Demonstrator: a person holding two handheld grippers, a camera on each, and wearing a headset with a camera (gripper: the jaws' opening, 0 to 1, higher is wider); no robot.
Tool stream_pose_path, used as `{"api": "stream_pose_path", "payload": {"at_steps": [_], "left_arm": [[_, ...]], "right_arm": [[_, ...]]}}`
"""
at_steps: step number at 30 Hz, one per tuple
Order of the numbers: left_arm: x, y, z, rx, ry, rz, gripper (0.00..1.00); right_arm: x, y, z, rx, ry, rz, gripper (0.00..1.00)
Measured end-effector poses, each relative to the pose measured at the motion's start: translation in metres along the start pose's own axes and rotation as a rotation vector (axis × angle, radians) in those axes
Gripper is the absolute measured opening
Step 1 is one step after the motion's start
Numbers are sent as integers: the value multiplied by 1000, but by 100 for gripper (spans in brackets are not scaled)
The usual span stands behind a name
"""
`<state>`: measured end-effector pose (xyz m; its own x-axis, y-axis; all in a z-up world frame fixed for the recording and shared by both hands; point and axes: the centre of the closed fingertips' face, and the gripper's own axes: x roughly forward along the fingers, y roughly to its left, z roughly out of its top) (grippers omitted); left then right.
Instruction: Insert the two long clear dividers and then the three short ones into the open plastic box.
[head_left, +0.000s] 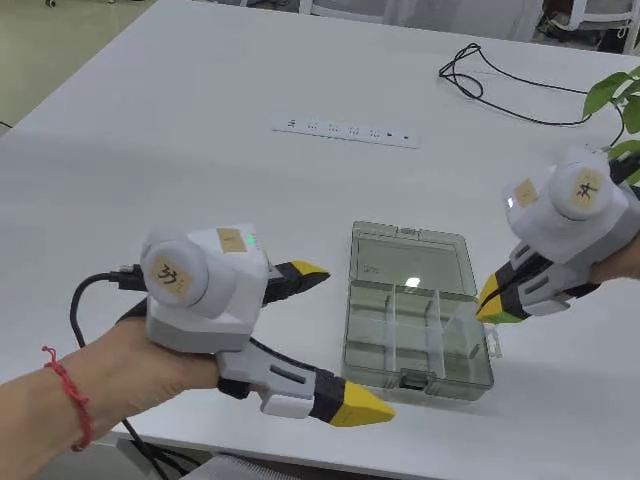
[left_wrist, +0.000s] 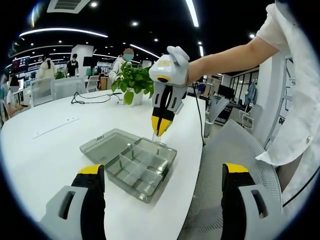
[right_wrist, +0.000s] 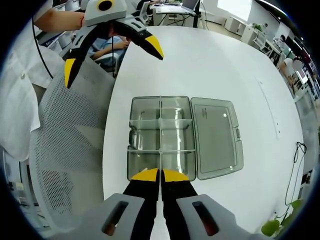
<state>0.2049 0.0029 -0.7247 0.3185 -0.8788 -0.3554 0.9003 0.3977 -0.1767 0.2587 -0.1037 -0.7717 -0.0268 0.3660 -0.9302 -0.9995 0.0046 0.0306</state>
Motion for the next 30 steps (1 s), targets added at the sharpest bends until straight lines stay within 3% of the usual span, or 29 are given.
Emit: {"api": "stream_pose_path", "payload": {"at_steps": [17,30], "left_arm": [[1,2,1,-12,-7,4,99],[0,4,4,-16,-14,9,100]], "right_arm": [[8,1,-2,2,-6,27,3],[18,-1,-4,-25,-31,10,3]]}}
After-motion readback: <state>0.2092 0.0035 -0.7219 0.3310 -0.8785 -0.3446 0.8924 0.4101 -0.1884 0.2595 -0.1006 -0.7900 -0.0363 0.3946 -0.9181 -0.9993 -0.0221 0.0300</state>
